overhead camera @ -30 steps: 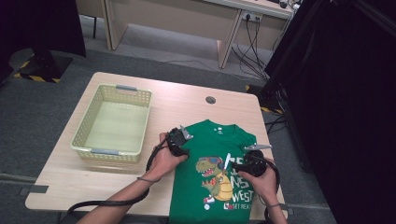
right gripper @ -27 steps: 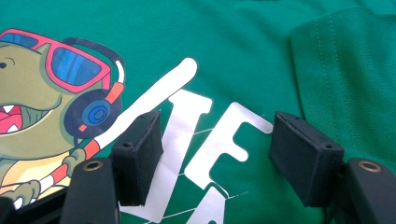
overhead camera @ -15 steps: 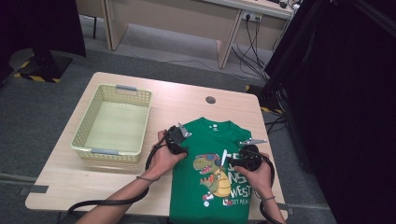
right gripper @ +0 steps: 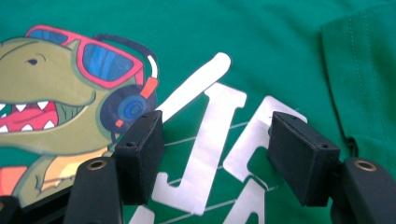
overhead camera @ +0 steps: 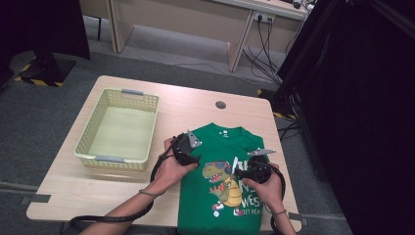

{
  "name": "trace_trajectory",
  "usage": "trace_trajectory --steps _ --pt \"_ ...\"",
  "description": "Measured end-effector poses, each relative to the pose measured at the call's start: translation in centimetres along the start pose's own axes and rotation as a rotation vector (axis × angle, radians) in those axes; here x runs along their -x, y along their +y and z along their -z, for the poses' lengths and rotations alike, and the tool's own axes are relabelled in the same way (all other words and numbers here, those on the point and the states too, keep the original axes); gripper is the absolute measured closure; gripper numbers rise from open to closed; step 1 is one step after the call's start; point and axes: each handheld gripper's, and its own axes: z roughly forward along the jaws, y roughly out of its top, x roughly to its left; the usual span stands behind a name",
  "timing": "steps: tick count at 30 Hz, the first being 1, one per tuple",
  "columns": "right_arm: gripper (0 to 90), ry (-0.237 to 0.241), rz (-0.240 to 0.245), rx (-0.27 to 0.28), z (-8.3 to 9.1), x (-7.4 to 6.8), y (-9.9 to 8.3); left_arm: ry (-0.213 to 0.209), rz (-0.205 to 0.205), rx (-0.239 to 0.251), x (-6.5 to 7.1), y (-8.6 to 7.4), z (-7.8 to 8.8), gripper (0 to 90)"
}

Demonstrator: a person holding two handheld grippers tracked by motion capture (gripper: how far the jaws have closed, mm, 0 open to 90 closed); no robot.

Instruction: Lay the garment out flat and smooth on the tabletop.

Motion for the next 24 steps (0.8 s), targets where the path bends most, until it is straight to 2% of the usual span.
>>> trace_trajectory --steps 6,13,18,21,24 --pt "36.4 -0.002 -0.010 -0.002 -0.7 -0.6 1.0 0.001 0.007 0.018 0.1 0.1 0.3 19.5" --pt "36.7 -0.012 -0.027 -0.005 -1.3 -1.2 1.8 -0.030 -0.016 0.025 0.7 0.0 0.3 19.7" --pt "36.8 -0.020 -0.046 -0.005 -1.7 -1.4 2.4 -0.028 -0.018 0.013 0.8 -0.1 0.0 19.8" --pt "36.9 -0.023 -0.051 -0.007 -1.8 -1.5 2.6 -0.036 -0.043 -0.008 1.1 -0.4 -0.3 20.7" --pt "36.8 -0.024 -0.050 -0.007 -1.8 -1.5 2.7 -0.041 -0.044 -0.017 1.3 -0.6 -0.6 21.1"
